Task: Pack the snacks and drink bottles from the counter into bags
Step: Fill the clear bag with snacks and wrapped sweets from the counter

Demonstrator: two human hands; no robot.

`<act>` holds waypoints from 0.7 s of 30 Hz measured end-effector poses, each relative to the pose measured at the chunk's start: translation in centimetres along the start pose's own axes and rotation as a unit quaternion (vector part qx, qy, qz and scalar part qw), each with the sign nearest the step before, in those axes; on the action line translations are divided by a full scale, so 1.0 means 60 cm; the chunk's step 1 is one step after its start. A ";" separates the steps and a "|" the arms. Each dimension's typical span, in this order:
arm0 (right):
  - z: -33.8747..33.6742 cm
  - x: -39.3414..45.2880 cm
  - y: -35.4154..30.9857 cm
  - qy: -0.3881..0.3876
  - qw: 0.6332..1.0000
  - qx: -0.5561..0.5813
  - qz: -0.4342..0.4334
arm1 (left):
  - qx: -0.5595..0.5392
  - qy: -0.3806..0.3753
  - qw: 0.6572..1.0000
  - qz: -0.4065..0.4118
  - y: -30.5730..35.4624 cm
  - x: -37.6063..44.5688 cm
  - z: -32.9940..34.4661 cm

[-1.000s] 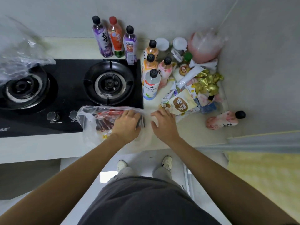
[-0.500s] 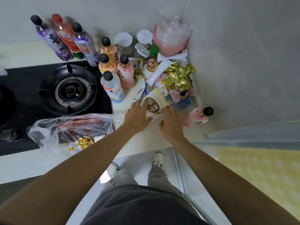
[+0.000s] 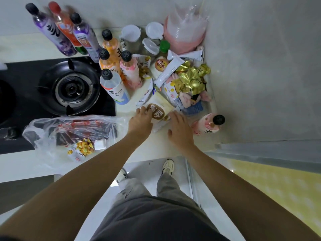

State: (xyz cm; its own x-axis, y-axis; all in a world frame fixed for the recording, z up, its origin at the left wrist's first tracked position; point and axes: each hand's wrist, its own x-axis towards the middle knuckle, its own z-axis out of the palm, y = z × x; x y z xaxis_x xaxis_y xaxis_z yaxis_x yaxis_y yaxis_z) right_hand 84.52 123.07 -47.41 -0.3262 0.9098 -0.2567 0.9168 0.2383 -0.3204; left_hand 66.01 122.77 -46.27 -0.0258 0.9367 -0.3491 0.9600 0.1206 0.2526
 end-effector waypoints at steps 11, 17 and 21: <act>-0.006 -0.008 0.017 0.035 0.995 -0.072 -0.054 | -0.075 0.063 0.995 -0.027 0.001 -0.046 0.010; 0.003 -0.004 0.028 0.046 0.993 -0.049 -0.095 | -0.214 0.106 0.971 -0.031 -0.006 -0.079 0.009; -0.002 -0.010 0.019 0.038 0.994 -0.058 -0.080 | -0.395 0.114 0.906 -0.098 -0.012 -0.103 -0.002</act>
State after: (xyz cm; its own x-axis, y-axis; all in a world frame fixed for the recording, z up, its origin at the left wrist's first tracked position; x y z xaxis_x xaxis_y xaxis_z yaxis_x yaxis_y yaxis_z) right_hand 85.77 122.84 -47.52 -0.4551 0.8793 -0.1406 0.8767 0.4148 -0.2436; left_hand 65.43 116.93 -44.18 -0.3167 0.9048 -0.2847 0.4342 0.4052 0.8046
